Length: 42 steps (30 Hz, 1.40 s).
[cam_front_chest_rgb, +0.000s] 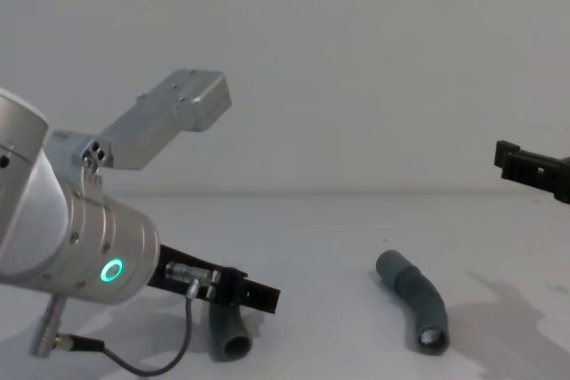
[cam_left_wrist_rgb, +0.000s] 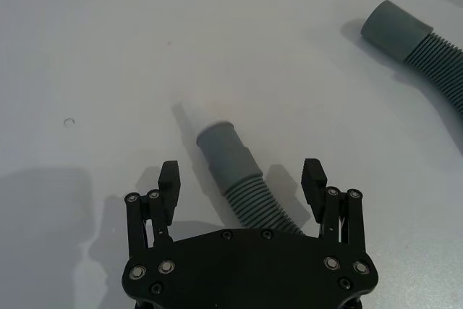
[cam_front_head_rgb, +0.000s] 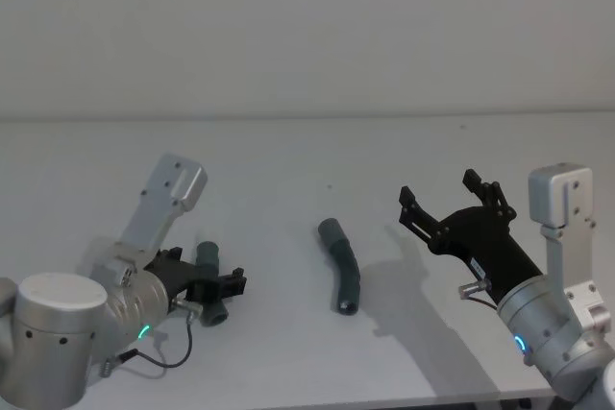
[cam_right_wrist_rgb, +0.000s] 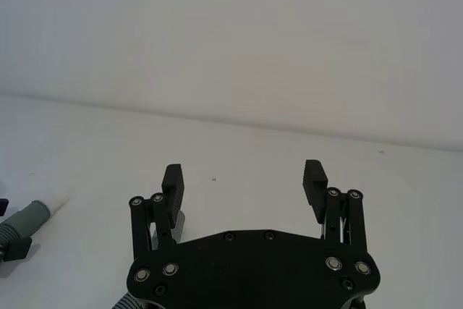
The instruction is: Use both hands to pick up one end of the pipe from the table, align the ends, and insert them.
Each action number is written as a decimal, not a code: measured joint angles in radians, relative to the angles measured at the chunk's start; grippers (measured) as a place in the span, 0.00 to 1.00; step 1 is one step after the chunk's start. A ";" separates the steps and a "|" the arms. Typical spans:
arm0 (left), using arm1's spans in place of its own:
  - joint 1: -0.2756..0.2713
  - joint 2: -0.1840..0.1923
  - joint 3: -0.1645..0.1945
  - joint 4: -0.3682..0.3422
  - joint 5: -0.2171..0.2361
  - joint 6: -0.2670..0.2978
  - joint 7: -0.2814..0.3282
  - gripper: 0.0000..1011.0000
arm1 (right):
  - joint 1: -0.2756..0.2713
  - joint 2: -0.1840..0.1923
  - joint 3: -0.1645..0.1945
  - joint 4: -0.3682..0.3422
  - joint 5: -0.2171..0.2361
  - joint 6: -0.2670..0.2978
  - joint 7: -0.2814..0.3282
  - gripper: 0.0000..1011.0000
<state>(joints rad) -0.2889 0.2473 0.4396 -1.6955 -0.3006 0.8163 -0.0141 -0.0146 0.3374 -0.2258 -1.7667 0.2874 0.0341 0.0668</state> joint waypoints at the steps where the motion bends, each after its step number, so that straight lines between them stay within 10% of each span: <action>1: 0.000 -0.001 0.000 0.001 0.001 0.001 0.000 0.99 | 0.000 0.000 0.000 0.000 0.000 0.000 0.000 0.99; 42: -0.009 -0.042 -0.002 0.063 0.022 -0.004 0.006 0.72 | 0.000 0.000 0.000 0.000 0.000 0.000 0.000 0.99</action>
<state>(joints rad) -0.2980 0.2051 0.4373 -1.6322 -0.2784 0.8119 -0.0081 -0.0147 0.3374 -0.2258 -1.7668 0.2874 0.0340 0.0668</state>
